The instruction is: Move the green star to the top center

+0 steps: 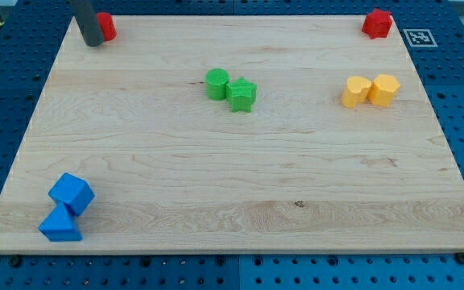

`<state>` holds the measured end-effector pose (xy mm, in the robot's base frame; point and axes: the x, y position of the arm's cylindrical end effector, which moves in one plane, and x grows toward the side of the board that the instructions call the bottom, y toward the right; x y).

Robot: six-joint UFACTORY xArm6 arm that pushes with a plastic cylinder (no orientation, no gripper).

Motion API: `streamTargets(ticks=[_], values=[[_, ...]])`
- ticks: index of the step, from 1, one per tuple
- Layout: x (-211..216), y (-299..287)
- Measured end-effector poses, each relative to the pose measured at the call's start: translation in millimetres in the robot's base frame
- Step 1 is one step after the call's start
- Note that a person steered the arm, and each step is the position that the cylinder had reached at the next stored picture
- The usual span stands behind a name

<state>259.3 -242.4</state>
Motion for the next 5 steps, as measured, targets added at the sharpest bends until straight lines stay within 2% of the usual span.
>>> streamTargets(ticks=[2, 4, 5], values=[[-2, 0], [90, 29], [93, 36]])
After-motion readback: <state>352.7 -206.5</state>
